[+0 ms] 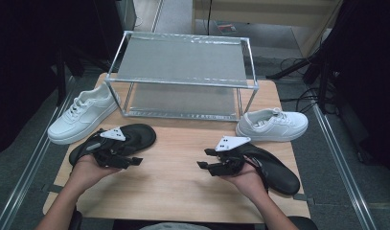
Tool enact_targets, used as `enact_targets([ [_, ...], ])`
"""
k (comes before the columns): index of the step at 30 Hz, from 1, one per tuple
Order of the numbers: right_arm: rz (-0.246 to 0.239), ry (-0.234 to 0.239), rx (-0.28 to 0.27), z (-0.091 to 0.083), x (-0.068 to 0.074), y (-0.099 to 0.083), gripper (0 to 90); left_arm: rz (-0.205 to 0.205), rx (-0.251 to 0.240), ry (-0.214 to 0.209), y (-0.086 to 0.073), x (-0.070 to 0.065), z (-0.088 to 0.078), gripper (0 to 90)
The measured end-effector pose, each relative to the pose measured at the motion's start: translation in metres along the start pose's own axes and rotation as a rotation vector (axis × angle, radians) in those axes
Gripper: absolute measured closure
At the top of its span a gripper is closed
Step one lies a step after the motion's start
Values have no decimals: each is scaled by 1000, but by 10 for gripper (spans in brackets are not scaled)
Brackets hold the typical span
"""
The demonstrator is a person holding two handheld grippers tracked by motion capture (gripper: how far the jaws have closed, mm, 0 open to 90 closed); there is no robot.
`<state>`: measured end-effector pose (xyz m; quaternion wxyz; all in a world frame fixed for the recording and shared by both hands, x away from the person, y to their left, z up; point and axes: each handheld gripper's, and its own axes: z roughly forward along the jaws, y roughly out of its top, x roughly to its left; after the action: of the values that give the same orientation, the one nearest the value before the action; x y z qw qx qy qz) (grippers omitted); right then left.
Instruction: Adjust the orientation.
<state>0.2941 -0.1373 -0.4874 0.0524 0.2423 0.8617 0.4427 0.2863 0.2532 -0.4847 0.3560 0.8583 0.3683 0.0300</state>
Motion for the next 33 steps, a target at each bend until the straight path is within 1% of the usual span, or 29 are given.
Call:
enact_targets([
  [2, 13, 13, -5, 1, -1, 2, 468, -10, -6, 6, -3, 3, -5, 430],
  [3, 14, 15, -8, 2, -2, 2, 468, -18, -10, 13, -5, 4, -7, 430],
  [5, 15, 21, -7, 3, -2, 3, 468, -22, -11, 21, -7, 6, -9, 430],
  [6, 8, 27, -5, 5, -2, 3, 471, -35, -15, 31, -11, 11, -14, 430],
  [8, 7, 34, -7, 7, -2, 4, 474, -54, -23, 42, -15, 16, -18, 430],
  [11, -2, 40, -4, 9, -2, 5, 474, -71, -35, 69, -21, 24, -25, 431],
  [13, -10, 42, 5, 11, -1, 6, 474, -88, -48, 62, -26, 29, -29, 443],
  [14, -20, 42, 8, 12, 0, 6, 473, -88, -48, 62, -26, 29, -29, 447],
  [15, -25, 42, 11, 12, 0, 6, 473, -97, -64, 57, -29, 32, -32, 452],
  [16, -30, 41, 18, 13, 0, 6, 471, -105, -69, 57, -30, 33, -34, 451],
  [17, -29, 40, 21, 14, 0, 7, 469, -105, -69, 57, -30, 33, -34, 448],
  [18, -32, 40, 20, 14, 0, 7, 468, -98, -74, 70, -32, 33, -37, 444],
  [19, -32, 40, 20, 14, 0, 7, 468, -98, -74, 70, -32, 33, -37, 438],
  [20, -31, 20, 27, 15, 0, 8, 466, -98, -80, 87, -34, 35, -40, 433],
  [21, -30, 19, 29, 16, 0, 8, 469, -105, -82, 89, -35, 36, -42, 432],
  [22, -30, 19, 29, 16, 0, 8, 469, -105, -82, 89, -35, 36, -42, 431],
  [23, -27, 27, 34, 16, 0, 8, 481, -119, -86, 97, -39, 39, -45, 429],
  [24, -23, 28, 37, 17, 0, 8, 486, -122, -84, 102, -40, 41, -45, 426],
  [26, -18, 31, 42, 17, 0, 8, 492, -119, -85, 119, -42, 43, -44, 415],
  [28, -19, 33, 47, 19, 0, 9, 492, -124, -78, 121, -44, 46, -41, 417],
  [33, -23, 42, 56, 21, 1, 10, 495, -110, -59, 109, -45, 50, -34, 430],
])
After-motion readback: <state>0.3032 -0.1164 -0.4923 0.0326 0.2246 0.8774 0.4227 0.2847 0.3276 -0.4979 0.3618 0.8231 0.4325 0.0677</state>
